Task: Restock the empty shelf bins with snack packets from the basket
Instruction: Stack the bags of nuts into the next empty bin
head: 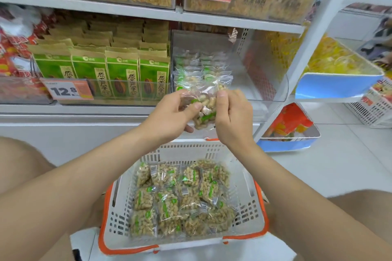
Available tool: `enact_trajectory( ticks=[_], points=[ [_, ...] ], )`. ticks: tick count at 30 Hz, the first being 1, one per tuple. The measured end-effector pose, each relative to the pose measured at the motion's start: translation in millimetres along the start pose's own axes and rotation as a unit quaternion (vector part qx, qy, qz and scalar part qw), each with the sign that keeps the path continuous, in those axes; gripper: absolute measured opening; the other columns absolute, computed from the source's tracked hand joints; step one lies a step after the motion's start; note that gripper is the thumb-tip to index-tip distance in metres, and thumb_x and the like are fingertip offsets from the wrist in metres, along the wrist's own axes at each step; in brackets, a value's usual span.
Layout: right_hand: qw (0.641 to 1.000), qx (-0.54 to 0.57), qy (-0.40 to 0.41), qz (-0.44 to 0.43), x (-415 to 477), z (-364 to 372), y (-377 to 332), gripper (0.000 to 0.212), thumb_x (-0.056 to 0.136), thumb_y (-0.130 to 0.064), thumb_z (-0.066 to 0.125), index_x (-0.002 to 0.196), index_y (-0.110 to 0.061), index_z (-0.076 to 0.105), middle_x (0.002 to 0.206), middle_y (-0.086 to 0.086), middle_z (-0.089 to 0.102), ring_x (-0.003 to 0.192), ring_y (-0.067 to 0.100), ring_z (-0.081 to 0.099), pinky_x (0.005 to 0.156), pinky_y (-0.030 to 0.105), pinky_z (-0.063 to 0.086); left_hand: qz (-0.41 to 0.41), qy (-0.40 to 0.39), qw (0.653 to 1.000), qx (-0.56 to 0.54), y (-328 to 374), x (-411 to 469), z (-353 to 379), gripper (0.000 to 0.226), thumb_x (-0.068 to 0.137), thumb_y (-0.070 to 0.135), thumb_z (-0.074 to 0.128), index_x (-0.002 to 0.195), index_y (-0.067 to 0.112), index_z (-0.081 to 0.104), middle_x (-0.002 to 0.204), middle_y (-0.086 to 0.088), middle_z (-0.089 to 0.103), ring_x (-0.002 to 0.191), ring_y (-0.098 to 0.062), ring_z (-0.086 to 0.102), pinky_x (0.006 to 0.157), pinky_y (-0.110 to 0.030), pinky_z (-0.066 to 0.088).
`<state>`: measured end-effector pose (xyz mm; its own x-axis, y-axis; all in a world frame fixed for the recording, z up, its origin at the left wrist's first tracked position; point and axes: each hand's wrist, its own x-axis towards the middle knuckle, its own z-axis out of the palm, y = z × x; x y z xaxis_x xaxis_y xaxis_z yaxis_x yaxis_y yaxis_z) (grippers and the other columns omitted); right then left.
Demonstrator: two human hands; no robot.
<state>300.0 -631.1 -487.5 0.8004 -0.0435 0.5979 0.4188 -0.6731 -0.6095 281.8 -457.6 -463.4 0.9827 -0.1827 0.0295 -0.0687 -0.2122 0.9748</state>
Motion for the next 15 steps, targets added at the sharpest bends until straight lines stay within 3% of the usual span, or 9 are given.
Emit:
enact_trajectory(
  ticks=[2, 4, 7, 10, 12, 15],
  points=[
    [0.999, 0.026, -0.033, -0.003, 12.1, -7.6, -7.5, 0.039, 0.114, -0.032, 0.032, 0.077, -0.036, 0.046, 0.067, -0.012, 0.045, 0.070, 0.012, 0.046, 0.064, 0.031, 0.028, 0.003, 0.010, 1.000, -0.025, 8.2, 5.0, 0.4, 0.024, 0.105, 0.019, 0.062, 0.129, 0.019, 0.063, 0.110, -0.002, 0.076, 0.093, -0.023, 0.074, 0.075, -0.044, 0.066],
    [0.997, 0.018, -0.070, 0.009, 25.3, -13.3, -11.3, 0.042, 0.113, -0.044, 0.029, 0.076, -0.033, 0.045, 0.064, -0.010, 0.047, 0.066, 0.012, 0.049, 0.063, 0.034, 0.033, 0.003, 0.026, 0.998, -0.060, 20.1, 10.0, 0.0, 0.023, 0.103, 0.019, 0.066, 0.125, 0.014, 0.061, 0.098, -0.006, 0.079, 0.083, -0.022, 0.076, 0.077, -0.045, 0.066],
    [0.992, -0.081, -0.091, 0.014, 48.3, -21.8, -10.1, 0.052, 0.107, -0.064, 0.022, 0.074, -0.030, 0.041, 0.067, -0.005, 0.053, 0.072, 0.028, 0.053, 0.065, 0.043, 0.038, 0.007, 0.046, 0.995, -0.090, 38.2, 16.4, -1.3, 0.026, 0.101, 0.027, 0.069, 0.115, 0.005, 0.067, 0.092, -0.010, 0.080, 0.084, -0.024, 0.078, 0.068, -0.035, 0.065],
    [0.976, -0.190, -0.109, -0.011, 67.4, -31.1, -11.8, 0.056, 0.104, -0.068, 0.021, 0.087, -0.022, 0.048, 0.085, 0.008, 0.065, 0.083, 0.041, 0.055, 0.064, 0.044, 0.036, 0.005, 0.084, 0.993, -0.080, 45.5, 28.4, -3.4, 0.021, 0.100, 0.025, 0.070, 0.106, 0.005, 0.074, 0.088, -0.009, 0.080, 0.081, -0.022, 0.078, 0.066, -0.031, 0.065],
    [0.962, -0.234, -0.136, -0.041, 79.3, -35.2, -15.8, 0.057, 0.104, -0.068, 0.023, 0.090, -0.019, 0.046, 0.088, 0.010, 0.064, 0.082, 0.038, 0.052, 0.063, 0.043, 0.033, 0.001, 0.099, 0.993, -0.058, 45.6, 36.0, -3.2, 0.017, 0.098, 0.023, 0.074, 0.102, 0.006, 0.075, 0.083, -0.008, 0.080, 0.073, -0.018, 0.077, 0.064, -0.027, 0.062],
    [0.951, -0.206, -0.224, -0.060, 95.0, -41.2, -13.2, 0.055, 0.100, -0.073, 0.029, 0.095, -0.020, 0.044, 0.084, 0.003, 0.059, 0.081, 0.032, 0.049, 0.062, 0.043, 0.035, 0.011, 0.139, 0.990, -0.018, 43.8, 46.8, -3.5, 0.012, 0.095, 0.020, 0.078, 0.097, 0.009, 0.076, 0.079, -0.005, 0.079, 0.065, -0.013, 0.074, 0.063, -0.027, 0.061]
  ],
)
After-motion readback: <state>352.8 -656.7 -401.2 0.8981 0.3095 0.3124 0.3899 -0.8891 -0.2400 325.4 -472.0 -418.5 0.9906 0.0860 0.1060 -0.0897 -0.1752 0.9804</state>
